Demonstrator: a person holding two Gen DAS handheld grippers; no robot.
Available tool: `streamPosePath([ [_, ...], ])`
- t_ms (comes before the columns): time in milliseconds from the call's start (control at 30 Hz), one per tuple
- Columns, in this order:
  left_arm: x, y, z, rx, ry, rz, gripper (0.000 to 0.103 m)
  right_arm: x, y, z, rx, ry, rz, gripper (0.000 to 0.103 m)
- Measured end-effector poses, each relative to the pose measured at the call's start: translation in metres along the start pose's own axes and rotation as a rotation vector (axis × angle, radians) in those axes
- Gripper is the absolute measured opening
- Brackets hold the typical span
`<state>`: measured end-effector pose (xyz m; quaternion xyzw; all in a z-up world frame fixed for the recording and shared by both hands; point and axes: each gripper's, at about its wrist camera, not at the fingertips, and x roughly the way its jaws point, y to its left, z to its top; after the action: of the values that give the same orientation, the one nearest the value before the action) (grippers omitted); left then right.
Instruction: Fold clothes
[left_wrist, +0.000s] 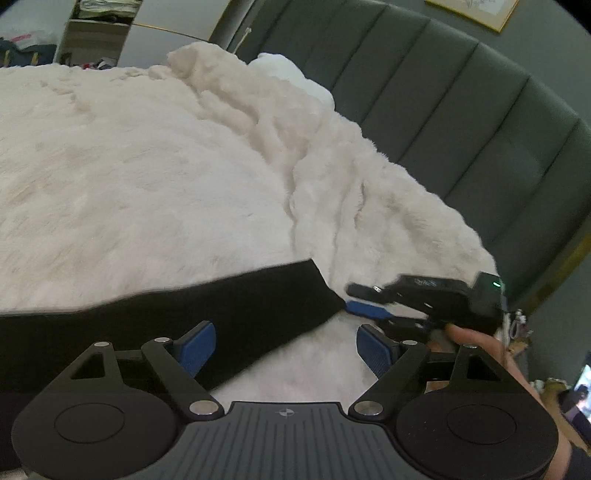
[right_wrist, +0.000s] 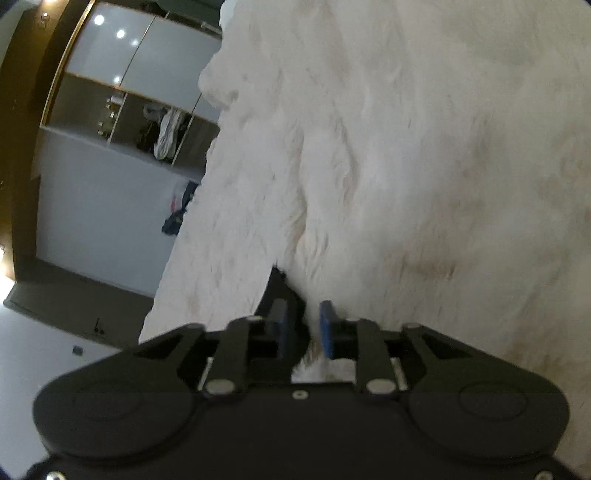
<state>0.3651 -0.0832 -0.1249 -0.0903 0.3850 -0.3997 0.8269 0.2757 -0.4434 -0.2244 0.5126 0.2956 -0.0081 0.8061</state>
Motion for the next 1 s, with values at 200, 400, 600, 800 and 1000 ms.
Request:
streamPosePath([
  [200, -0.034, 0.015, -0.034, -0.089, -0.026, 0.0, 0.08, -0.008, 0.029, -0.002, -0.094, -0.052, 0.081, 0.002],
  [400, -0.058, 0.036, -0.058, -0.165, -0.04, 0.012, 0.08, -0.032, 0.077, -0.005, -0.225, -0.124, 0.288, 0.002],
  [600, -0.075, 0.056, -0.074, -0.217, -0.043, 0.015, 0.08, -0.04, 0.072, -0.001, -0.219, -0.106, 0.202, 0.002],
  [800, -0.087, 0.069, -0.088, -0.253, -0.059, 0.006, 0.08, -0.057, 0.041, 0.012, -0.154, -0.138, 0.092, 0.003],
  [1000, -0.091, 0.079, -0.105, -0.314, -0.058, 0.004, 0.08, -0.055, 0.037, 0.0, -0.189, -0.107, -0.087, 0.025],
])
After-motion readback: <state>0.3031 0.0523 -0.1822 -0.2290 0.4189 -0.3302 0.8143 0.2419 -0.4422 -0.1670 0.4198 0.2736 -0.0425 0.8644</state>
